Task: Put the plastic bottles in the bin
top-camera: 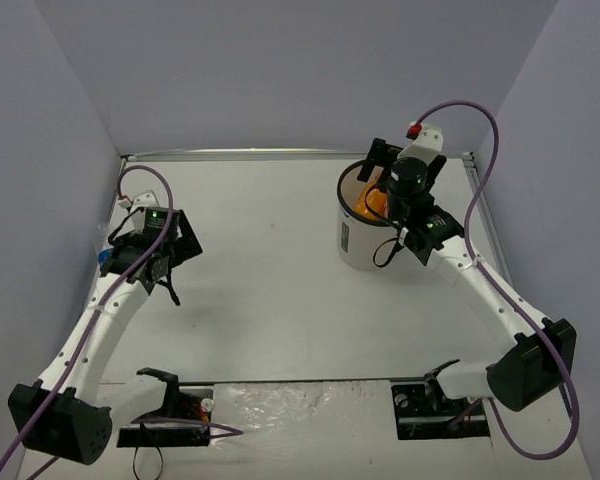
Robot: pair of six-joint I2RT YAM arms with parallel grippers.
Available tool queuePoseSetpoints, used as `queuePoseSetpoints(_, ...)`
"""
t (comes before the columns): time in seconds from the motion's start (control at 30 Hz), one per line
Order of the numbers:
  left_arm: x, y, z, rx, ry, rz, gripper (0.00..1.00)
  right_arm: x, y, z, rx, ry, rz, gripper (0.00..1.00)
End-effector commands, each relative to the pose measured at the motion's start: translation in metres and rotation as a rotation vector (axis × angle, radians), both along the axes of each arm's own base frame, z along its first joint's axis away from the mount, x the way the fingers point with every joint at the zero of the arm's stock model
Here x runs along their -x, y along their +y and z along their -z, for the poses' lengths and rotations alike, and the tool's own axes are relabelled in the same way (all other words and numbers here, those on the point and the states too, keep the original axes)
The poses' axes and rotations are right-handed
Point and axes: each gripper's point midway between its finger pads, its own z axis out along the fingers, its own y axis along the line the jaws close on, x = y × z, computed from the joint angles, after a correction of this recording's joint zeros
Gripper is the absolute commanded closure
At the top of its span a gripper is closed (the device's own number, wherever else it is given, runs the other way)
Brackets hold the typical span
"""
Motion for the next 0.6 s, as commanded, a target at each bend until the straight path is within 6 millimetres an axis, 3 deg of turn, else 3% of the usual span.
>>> queuePoseSetpoints(0.0, -0.019, 0.043, 0.000, 0.017, 0.040, -0.148, 0.03, 0.021, -0.022, -0.062, -0.055, -0.151, 0.063, 0.00)
queuePoseSetpoints(0.07, -0.027, 0.059, 0.008, 0.049, 0.073, -0.174, 0.03, 0.028, -0.025, -0.067, -0.057, -0.163, 0.061, 0.00)
queuePoseSetpoints(0.17, -0.036, 0.098, 0.010, -0.014, 0.075, -0.286, 0.03, 0.038, -0.031, -0.073, -0.048, -0.181, 0.063, 0.00)
queuePoseSetpoints(0.3, -0.064, 0.129, 0.008, -0.085, 0.024, -0.284, 0.03, 0.048, -0.036, -0.077, -0.088, -0.202, 0.066, 0.00)
queuePoseSetpoints(0.43, -0.074, 0.160, 0.013, -0.099, 0.067, -0.314, 0.03, 0.058, -0.031, -0.077, -0.160, -0.220, 0.024, 0.00)
queuePoseSetpoints(0.57, -0.082, 0.199, 0.039, -0.082, 0.139, -0.385, 0.03, 0.062, -0.025, -0.079, -0.183, -0.232, -0.014, 0.00)
